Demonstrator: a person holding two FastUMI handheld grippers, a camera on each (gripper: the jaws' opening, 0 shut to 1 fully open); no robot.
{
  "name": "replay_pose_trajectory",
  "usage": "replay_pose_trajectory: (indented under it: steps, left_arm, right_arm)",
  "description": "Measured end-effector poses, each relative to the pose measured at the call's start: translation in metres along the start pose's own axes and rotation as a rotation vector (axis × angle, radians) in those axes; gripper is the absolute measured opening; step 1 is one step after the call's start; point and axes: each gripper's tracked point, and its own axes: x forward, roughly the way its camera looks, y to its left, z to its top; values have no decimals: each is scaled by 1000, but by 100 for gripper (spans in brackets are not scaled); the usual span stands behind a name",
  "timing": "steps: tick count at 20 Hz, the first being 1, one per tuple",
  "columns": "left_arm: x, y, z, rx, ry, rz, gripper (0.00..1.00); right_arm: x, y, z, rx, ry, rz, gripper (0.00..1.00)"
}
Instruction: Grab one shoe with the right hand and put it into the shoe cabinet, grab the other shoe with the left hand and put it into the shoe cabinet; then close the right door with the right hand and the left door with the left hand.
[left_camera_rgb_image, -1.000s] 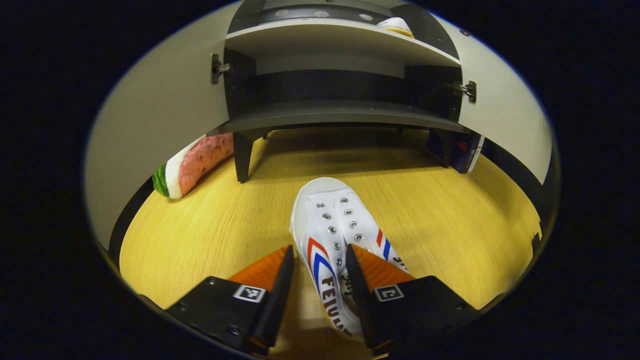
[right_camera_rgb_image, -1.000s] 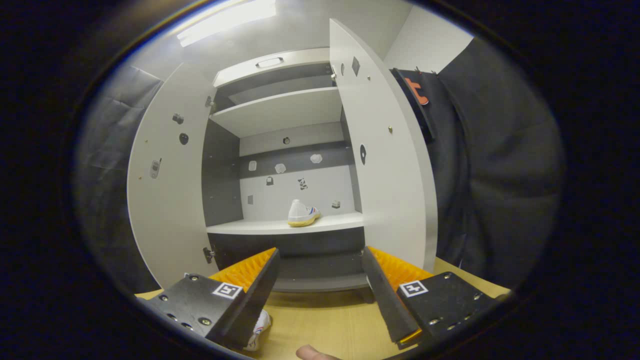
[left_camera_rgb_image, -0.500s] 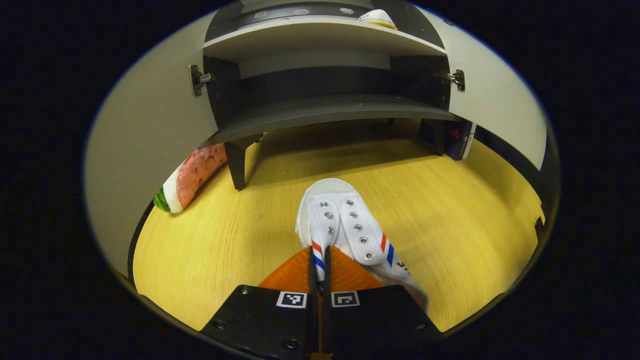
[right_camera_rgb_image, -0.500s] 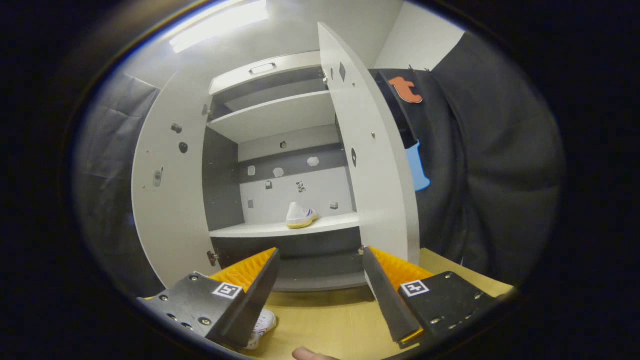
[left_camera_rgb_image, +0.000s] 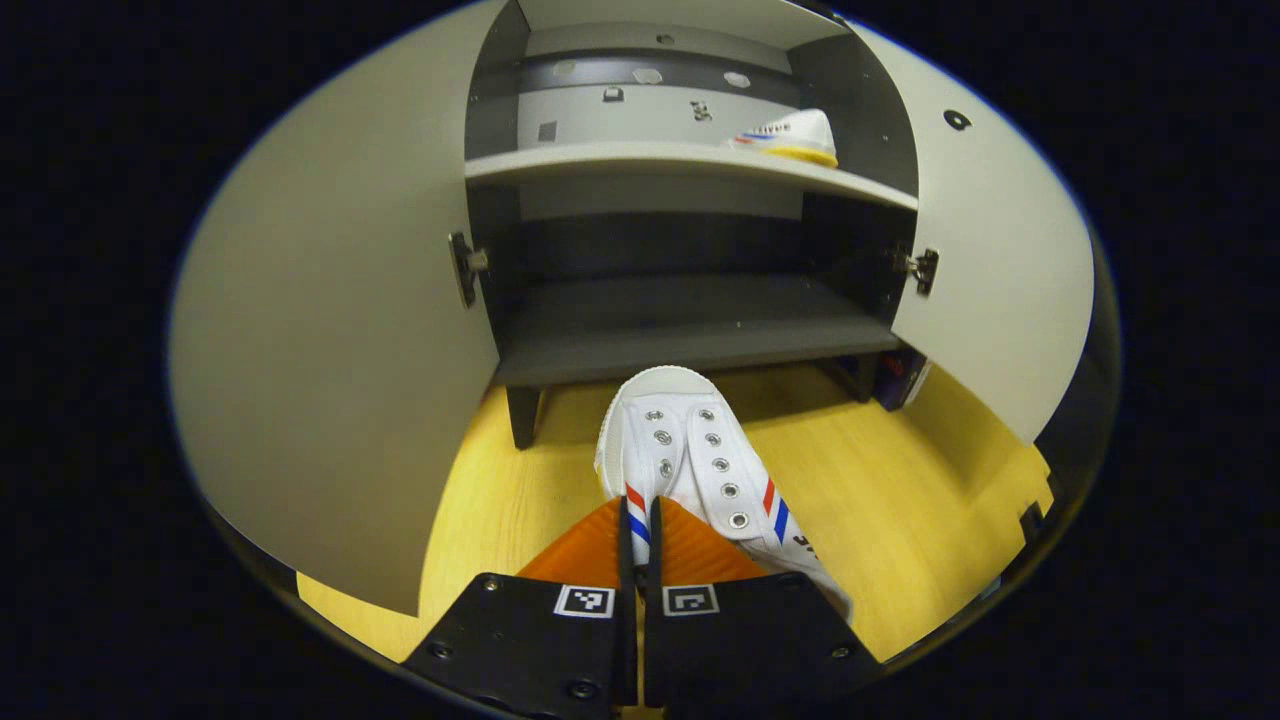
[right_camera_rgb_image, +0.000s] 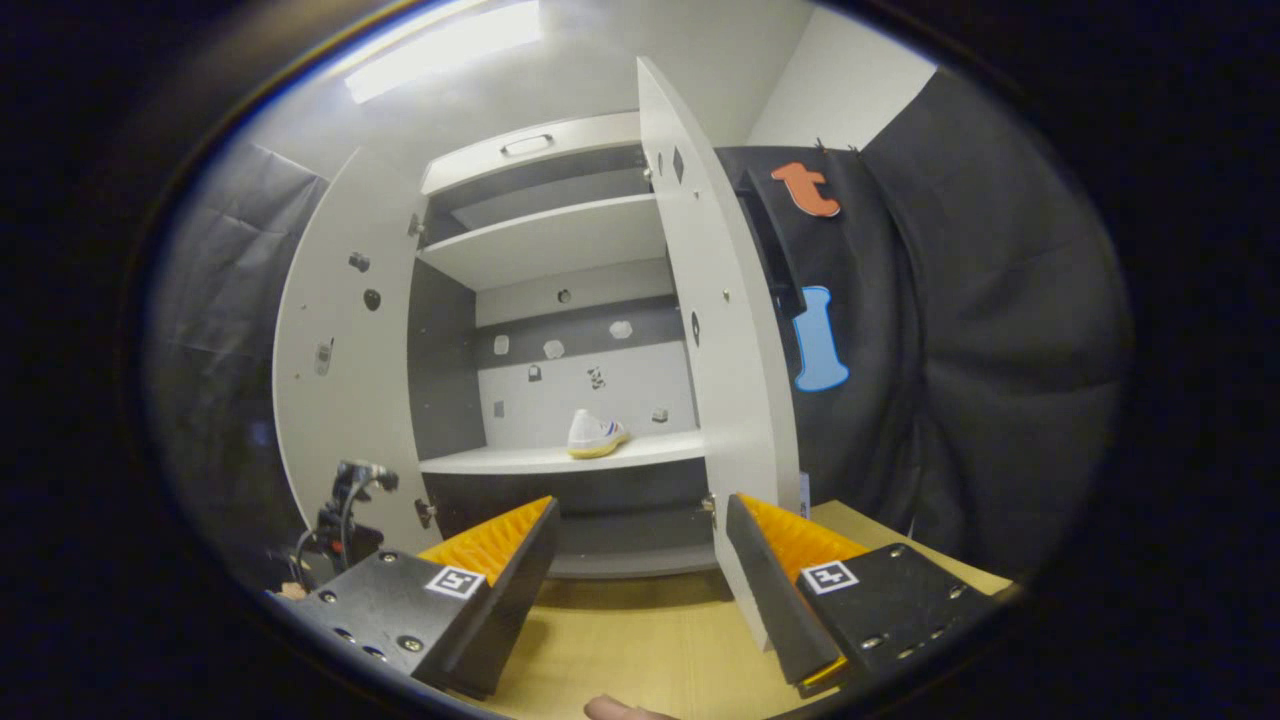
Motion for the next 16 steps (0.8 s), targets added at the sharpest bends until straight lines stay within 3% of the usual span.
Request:
replay_pose_trajectory:
  steps: [5, 10, 16]
  left_arm:
    - [-18, 10, 100, -57, -165, 19, 3]
    - [-28, 12, 206, -51, -328, 49, 3]
    - [-3, -7, 308, -106, -375, -29, 3]
  right_arm:
    - [-13, -15, 12, 24, -26, -21, 97]
    - [-32, -11, 31, 70, -75, 51, 99]
    - [-35, -13, 39, 57, -85, 81, 97]
